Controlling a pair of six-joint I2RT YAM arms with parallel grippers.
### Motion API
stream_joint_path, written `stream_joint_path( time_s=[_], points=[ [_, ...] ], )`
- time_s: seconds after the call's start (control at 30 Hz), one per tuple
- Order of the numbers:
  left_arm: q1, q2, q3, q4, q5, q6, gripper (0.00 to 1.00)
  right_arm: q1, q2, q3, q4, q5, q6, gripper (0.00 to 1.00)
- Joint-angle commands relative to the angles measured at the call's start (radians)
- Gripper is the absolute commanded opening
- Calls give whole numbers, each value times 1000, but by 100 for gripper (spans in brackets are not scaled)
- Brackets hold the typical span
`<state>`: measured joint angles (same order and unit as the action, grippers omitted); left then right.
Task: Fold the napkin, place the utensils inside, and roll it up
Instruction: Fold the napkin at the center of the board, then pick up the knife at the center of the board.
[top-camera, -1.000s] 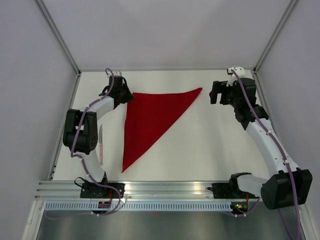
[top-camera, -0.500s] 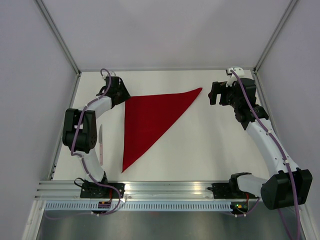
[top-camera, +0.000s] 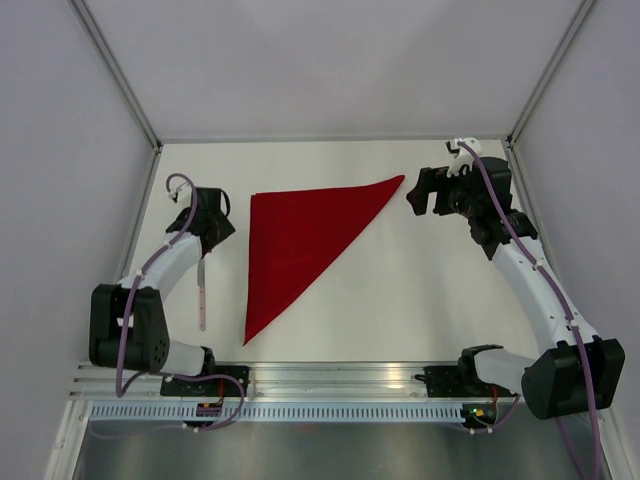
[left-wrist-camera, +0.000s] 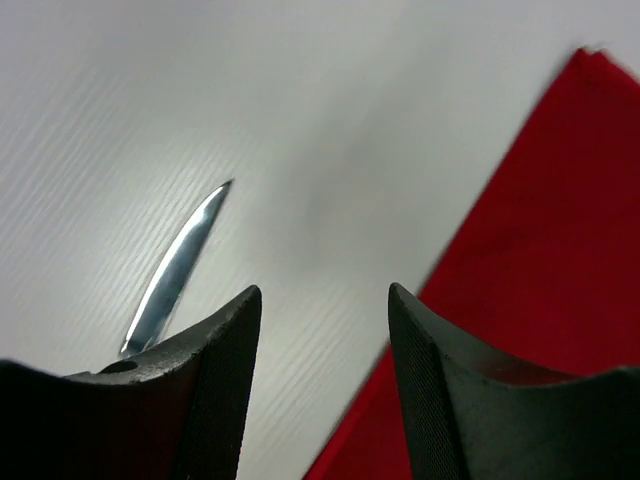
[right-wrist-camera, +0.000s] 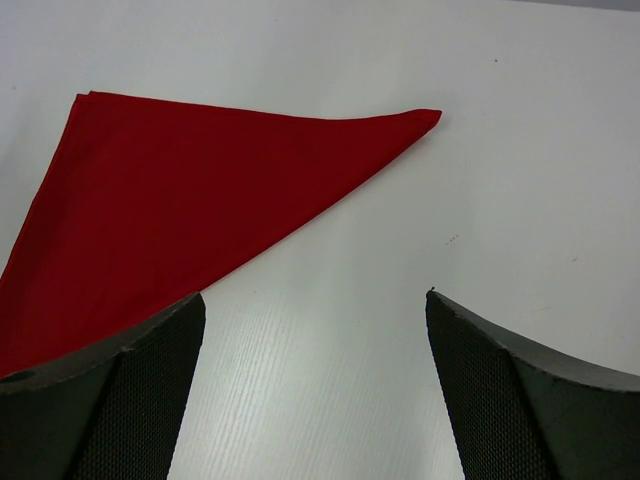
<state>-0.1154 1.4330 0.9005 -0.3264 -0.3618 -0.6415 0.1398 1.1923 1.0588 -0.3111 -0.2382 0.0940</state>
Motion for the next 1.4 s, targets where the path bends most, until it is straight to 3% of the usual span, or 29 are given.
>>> stream_joint_path(
  time_s=[0.0,0.23,0.53,0.9,1.37],
  points=[
    [10,-109,-89,-163,-89,-119,59,1,-16,29,-8,-55,36,95],
    [75,-246,-201,-315,-123,-149,61,4,19,32,-22,-99,42,94],
    [141,-162,-204,-352,0,-141,58,6,32,30,-20,-101,39,94],
    [141,-83,-250,-339,23,-213,48,6,47,30,-26,-116,46,94],
    [143,101,-100,-310,41,-165,13,6,61,41,-31,-121,46,93]
  ],
)
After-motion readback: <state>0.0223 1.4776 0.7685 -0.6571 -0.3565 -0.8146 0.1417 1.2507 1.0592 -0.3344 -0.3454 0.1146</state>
